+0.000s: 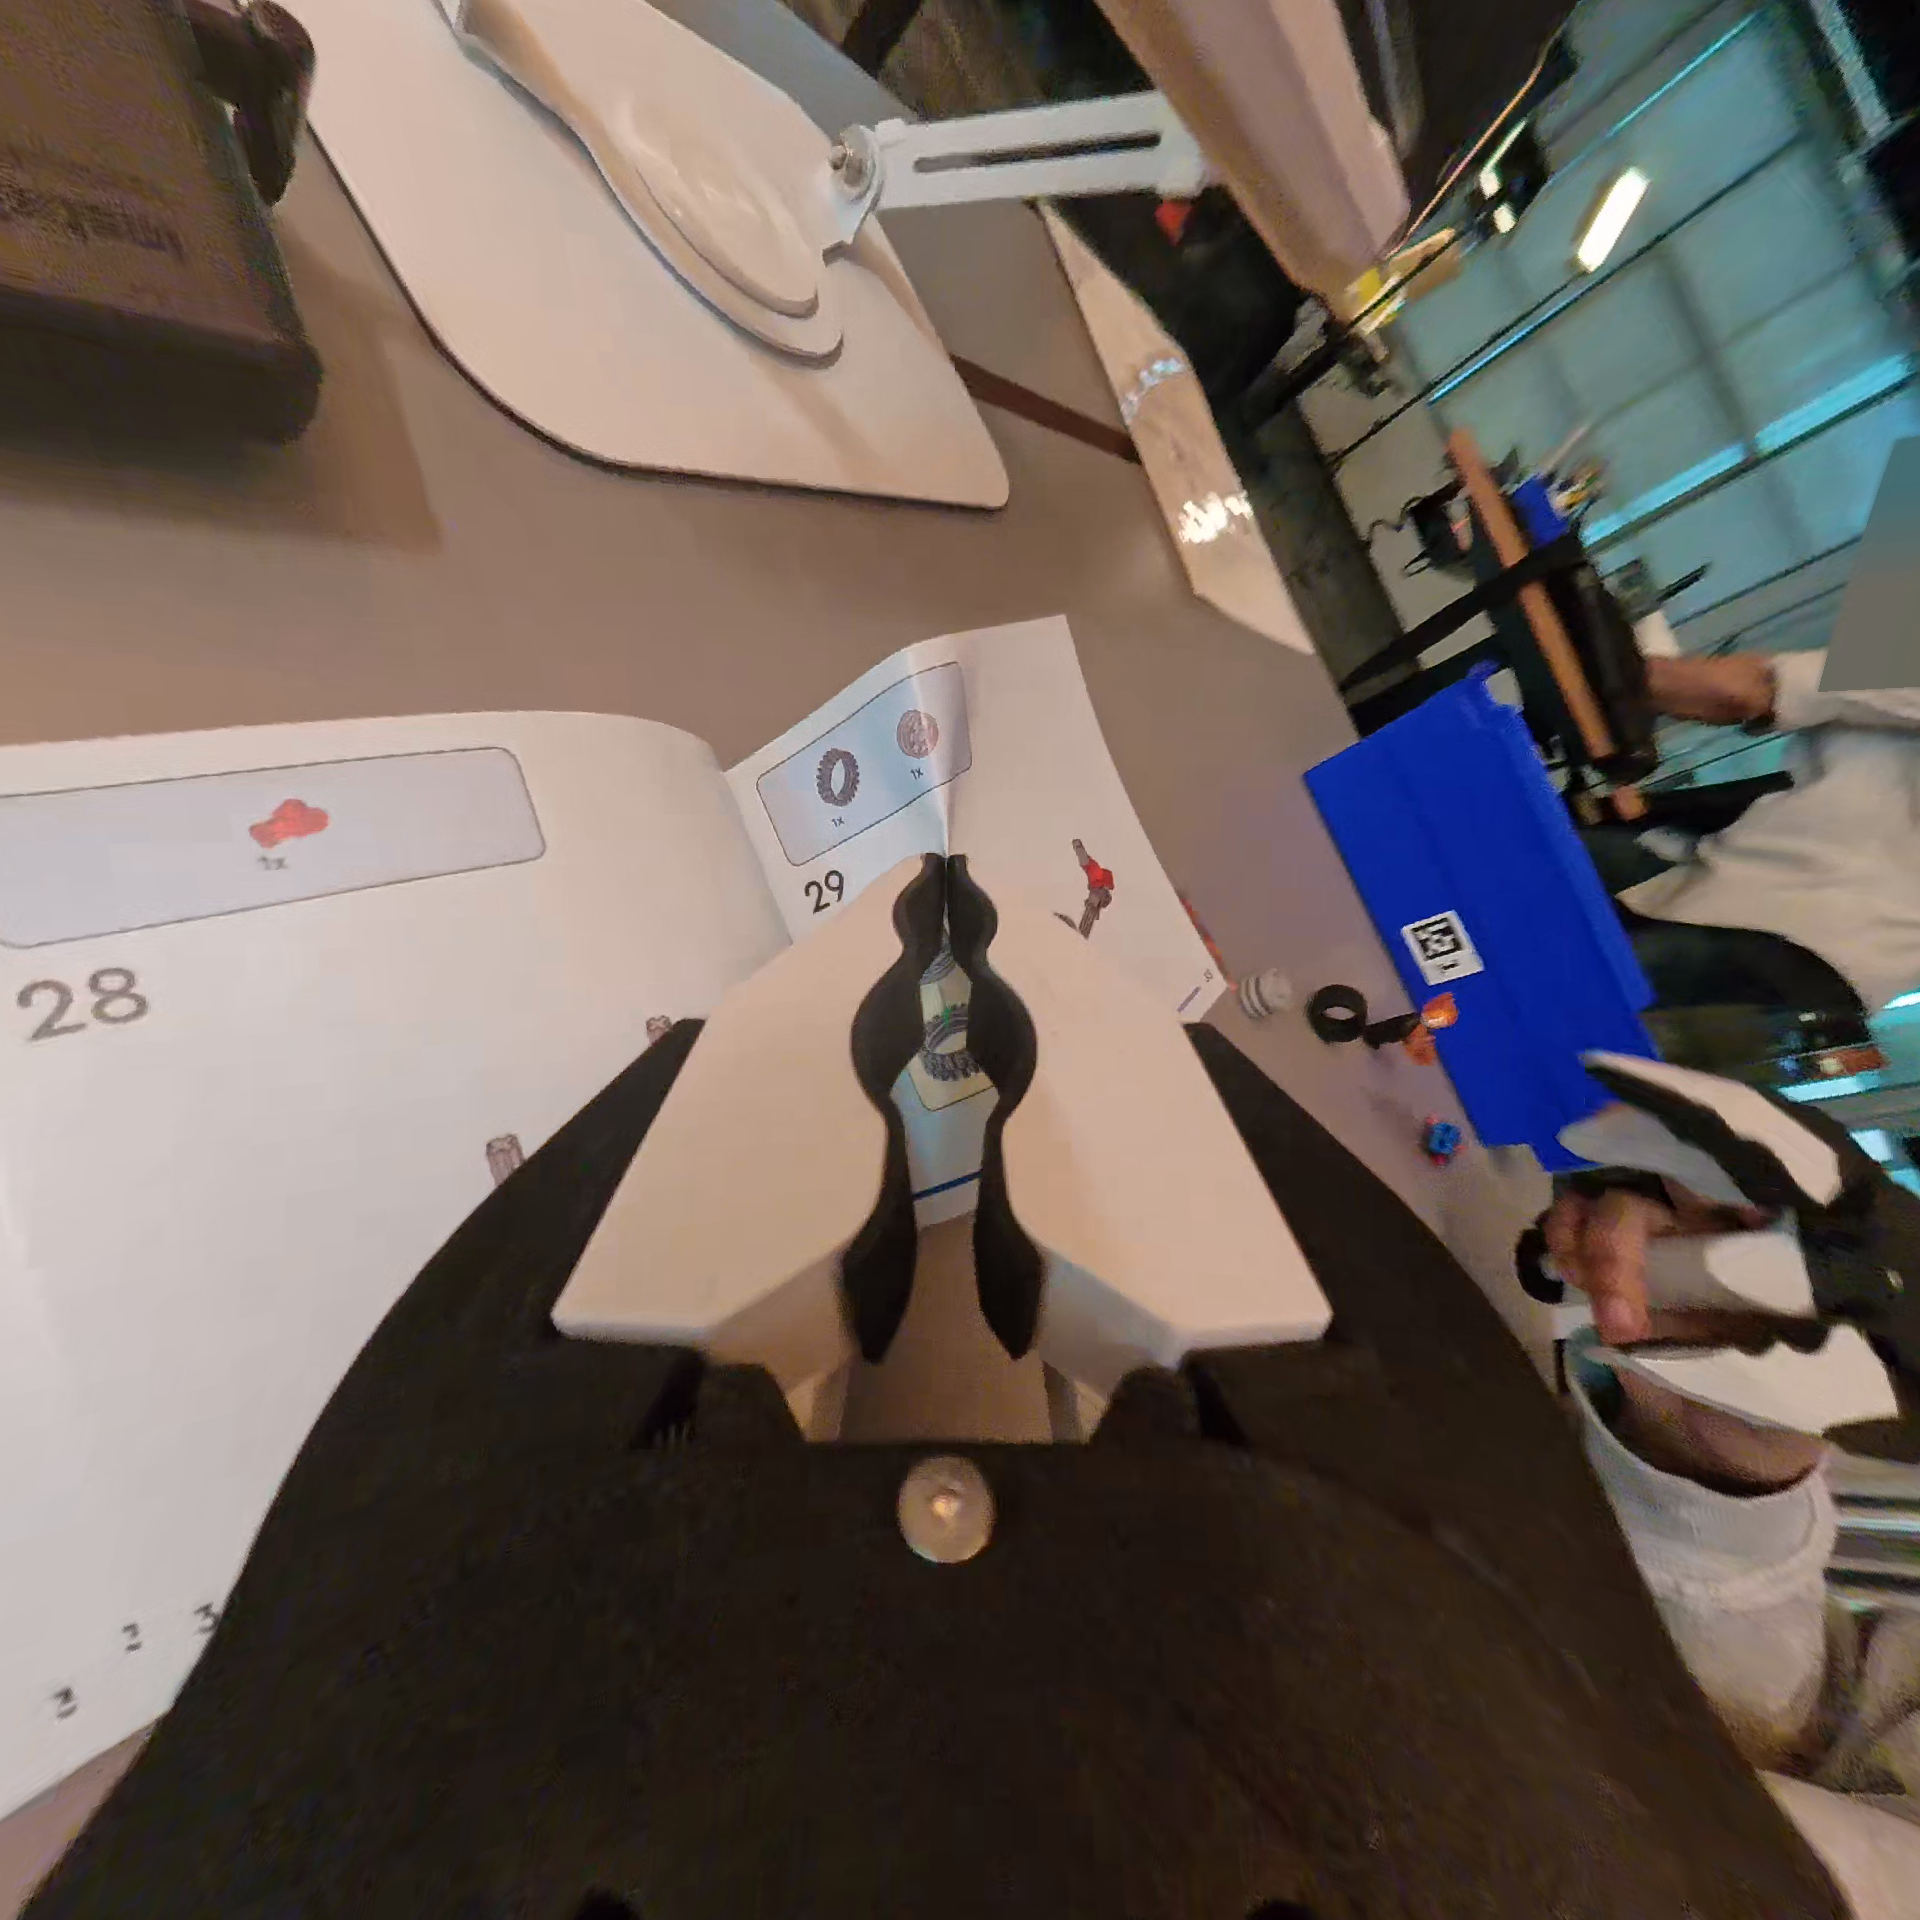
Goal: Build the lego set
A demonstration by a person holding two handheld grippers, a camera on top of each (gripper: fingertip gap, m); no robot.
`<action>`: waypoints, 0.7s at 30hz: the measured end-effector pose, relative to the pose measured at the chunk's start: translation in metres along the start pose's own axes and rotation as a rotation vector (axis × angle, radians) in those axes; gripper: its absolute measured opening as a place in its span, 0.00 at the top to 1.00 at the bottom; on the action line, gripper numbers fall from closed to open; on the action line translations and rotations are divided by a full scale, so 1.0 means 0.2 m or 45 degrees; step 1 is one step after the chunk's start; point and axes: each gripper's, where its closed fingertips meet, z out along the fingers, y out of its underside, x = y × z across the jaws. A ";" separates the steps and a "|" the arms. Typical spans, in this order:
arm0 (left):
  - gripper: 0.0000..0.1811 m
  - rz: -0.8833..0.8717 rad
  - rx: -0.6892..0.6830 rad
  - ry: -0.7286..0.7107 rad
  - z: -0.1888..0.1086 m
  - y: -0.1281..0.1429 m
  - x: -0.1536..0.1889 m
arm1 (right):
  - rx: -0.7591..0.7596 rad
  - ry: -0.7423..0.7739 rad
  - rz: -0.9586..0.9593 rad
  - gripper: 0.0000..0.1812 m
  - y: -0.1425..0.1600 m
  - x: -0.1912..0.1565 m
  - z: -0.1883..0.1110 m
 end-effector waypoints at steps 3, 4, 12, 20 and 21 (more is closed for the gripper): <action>0.99 -0.022 0.027 0.070 -0.01 -0.01 0.03 | -0.106 -0.078 0.190 0.46 -0.09 0.04 0.25; 0.99 -0.028 0.030 0.089 -0.02 -0.01 0.04 | -0.141 -0.123 0.231 0.44 -0.11 0.03 0.34; 0.99 0.002 0.024 0.138 -0.01 0.01 0.08 | -0.309 -0.447 0.707 0.63 -0.06 -0.03 0.82; 0.80 0.188 -0.009 0.197 -0.05 0.04 0.16 | -0.073 -0.527 0.961 1.00 -0.17 0.08 0.80; 0.78 0.252 -0.036 0.179 -0.06 0.06 0.17 | -0.063 -0.521 0.965 1.00 -0.17 0.09 0.80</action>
